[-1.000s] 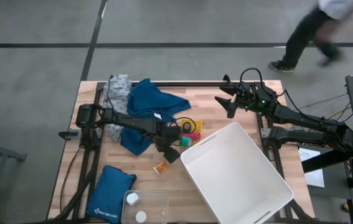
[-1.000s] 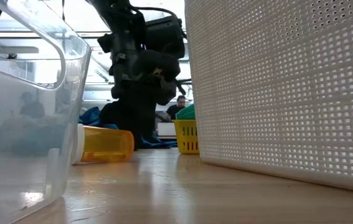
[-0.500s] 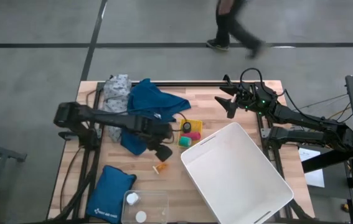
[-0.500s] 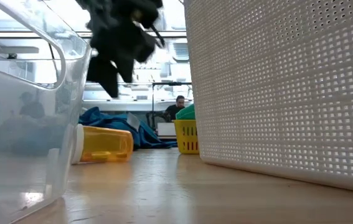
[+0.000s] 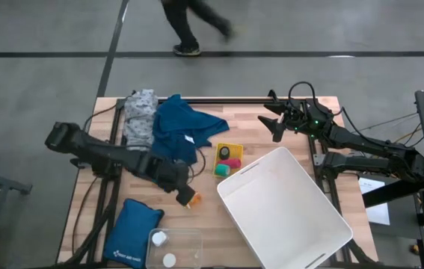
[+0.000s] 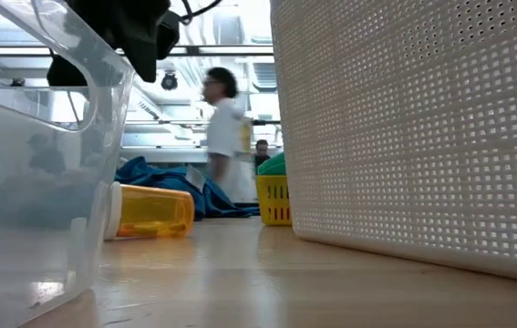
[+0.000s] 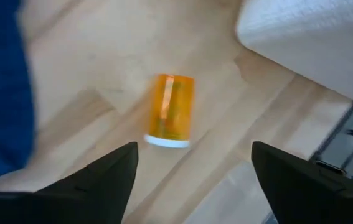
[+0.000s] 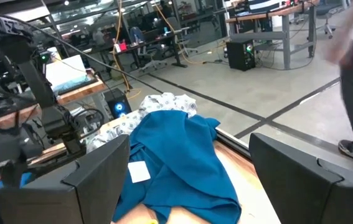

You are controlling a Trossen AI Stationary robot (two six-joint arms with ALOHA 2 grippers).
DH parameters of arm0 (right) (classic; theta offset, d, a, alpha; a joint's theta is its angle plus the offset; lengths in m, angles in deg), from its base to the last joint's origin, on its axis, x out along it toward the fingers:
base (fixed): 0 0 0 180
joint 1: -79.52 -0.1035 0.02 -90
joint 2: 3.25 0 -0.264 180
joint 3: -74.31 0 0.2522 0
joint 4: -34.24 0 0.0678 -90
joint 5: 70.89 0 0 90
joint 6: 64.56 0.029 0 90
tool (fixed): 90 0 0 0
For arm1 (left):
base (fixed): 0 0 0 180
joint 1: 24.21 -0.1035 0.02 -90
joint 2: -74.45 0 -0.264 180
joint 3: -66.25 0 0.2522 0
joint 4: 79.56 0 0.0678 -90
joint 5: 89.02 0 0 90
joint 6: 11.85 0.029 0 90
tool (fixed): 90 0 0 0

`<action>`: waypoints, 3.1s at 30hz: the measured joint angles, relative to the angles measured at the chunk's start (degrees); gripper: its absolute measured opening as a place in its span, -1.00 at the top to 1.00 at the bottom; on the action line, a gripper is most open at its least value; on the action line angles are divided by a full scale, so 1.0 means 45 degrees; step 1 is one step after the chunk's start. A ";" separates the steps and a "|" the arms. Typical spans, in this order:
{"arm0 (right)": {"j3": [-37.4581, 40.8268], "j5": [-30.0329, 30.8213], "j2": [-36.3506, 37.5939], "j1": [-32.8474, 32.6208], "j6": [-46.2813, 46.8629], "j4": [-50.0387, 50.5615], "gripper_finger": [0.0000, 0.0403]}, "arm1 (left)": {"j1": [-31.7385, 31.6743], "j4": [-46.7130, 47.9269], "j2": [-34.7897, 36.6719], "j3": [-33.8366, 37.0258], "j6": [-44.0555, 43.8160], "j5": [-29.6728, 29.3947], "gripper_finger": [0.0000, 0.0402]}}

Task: Pick & place medical supplies in basket/bin
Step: Put the orange pill bottle into the transparent bin

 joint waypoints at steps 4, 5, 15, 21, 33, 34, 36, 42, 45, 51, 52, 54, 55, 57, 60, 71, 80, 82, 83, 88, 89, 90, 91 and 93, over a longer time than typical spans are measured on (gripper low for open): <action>0.0000 0.0000 0.0000 0.0002 0.0000 -0.0003 -0.61 | 0.0912 -0.1708 0.0025 0.0845 -0.0100 -0.0599 -0.65; 0.0000 0.0000 0.0000 -0.0002 0.0000 -0.0003 -0.61 | 0.1144 -0.2032 0.0025 0.0999 -0.0135 -0.0861 -0.65; 0.0000 0.0000 0.0000 -0.0003 0.0000 -0.0003 -0.61 | 0.4752 -0.2938 0.0014 0.1966 -0.2061 -0.8017 -0.57; 0.0000 0.0000 0.0005 0.0000 0.0000 -0.0002 -0.61 | 0.5422 -0.4377 -0.0020 0.3038 -0.2582 -0.9431 -0.58; 0.0000 0.0000 0.0010 0.0002 0.0000 -0.0003 -0.61 | 0.5491 -0.9497 -0.0029 0.5784 -0.0656 -0.9481 -0.57; 0.0000 0.0000 0.0010 0.0002 0.0000 -0.0003 -0.61 | 0.5513 -0.9513 -0.0031 0.5827 -0.0396 -0.9477 -0.57; 0.0000 0.0000 0.0010 -0.0002 0.0000 -0.0003 -0.61 | 0.5549 -0.9499 -0.0033 0.5844 0.0424 -0.9477 -0.57; 0.0000 0.0000 0.0010 0.0001 0.0000 -0.0003 -0.61 | 0.5575 -0.9558 -0.0033 0.5724 0.1595 -0.9890 -0.58; 0.0005 0.0000 0.0010 -0.0003 0.0000 -0.0003 -0.61 | 0.5607 -0.9634 -0.0165 0.5737 0.1429 -1.0002 -0.58; 0.0000 0.0000 0.0010 -0.0003 0.0000 -0.0003 -0.61 | 0.5654 -1.0170 -0.1418 0.5604 0.1299 -1.0094 -0.58; 0.0000 0.0000 0.0010 -0.0003 0.0000 -0.0003 -0.61 | 0.5655 -1.0237 -0.1637 0.5508 0.1297 -1.0093 -0.58; 0.0000 0.0000 0.0010 -0.0003 0.0000 -0.0003 -0.61 | 0.5661 -1.0277 -0.2029 0.5349 0.1300 -1.0062 -0.58; 0.0000 0.0003 0.0010 0.0001 0.0000 -0.0003 -0.61 | 0.5665 -1.0258 -0.2162 0.5297 0.1301 -1.0054 -0.58; 0.0000 0.0000 0.0010 -0.0003 0.0000 -0.0001 -0.61 | 0.5665 -1.0262 -0.2348 0.5218 0.1361 -1.0050 -0.58; 0.0000 0.0000 0.0010 -0.0003 0.0000 -0.0003 -0.61 | 0.5665 -1.0209 -0.2509 0.5207 0.1368 -1.0046 -0.58; 0.0000 0.0000 0.0005 -0.0002 0.0000 -0.0006 -0.61 | 0.5655 -1.0019 -0.2709 0.5207 0.1257 -1.0001 -0.57; 0.0000 0.0000 0.0005 -0.0003 -0.0002 -0.0003 -0.61 | 0.5636 -0.9870 -0.2702 0.5582 0.0316 -0.9891 -0.57; 0.0000 0.0000 -0.0005 -0.0003 0.0000 -0.0005 -0.61 | 0.5631 -0.9608 -0.2755 0.5667 0.0488 -0.9700 -0.57; 0.0000 0.0000 -0.0005 0.0002 -0.0004 -0.0003 -0.61 | 0.5631 -0.9525 -0.2773 0.5696 0.0496 -0.9638 -0.57; 0.0000 0.0004 -0.0005 -0.0002 0.0000 -0.0003 -0.61 | 0.5602 -0.9726 -0.2748 0.5771 0.0475 -0.9418 -0.57; 0.0000 0.0000 -0.0005 0.0002 0.0000 -0.0005 -0.61 | 0.5602 -0.9760 -0.2748 0.5771 0.0475 -0.9418 -0.57; 0.0000 0.0000 -0.0005 -0.0003 -0.0002 -0.0003 -0.61 | 0.5602 -0.9787 -0.2737 0.5746 0.0468 -0.9422 -0.57; 0.0000 0.0000 -0.0005 -0.0001 0.0000 -0.0006 -0.61 | 0.5602 -0.9835 -0.2734 0.5727 0.0482 -0.9418 -0.57; 0.0000 0.0000 -0.0005 0.0002 0.0000 -0.0005 -0.61 | 0.5602 -0.9874 -0.2734 0.5722 0.0489 -0.9423 -0.57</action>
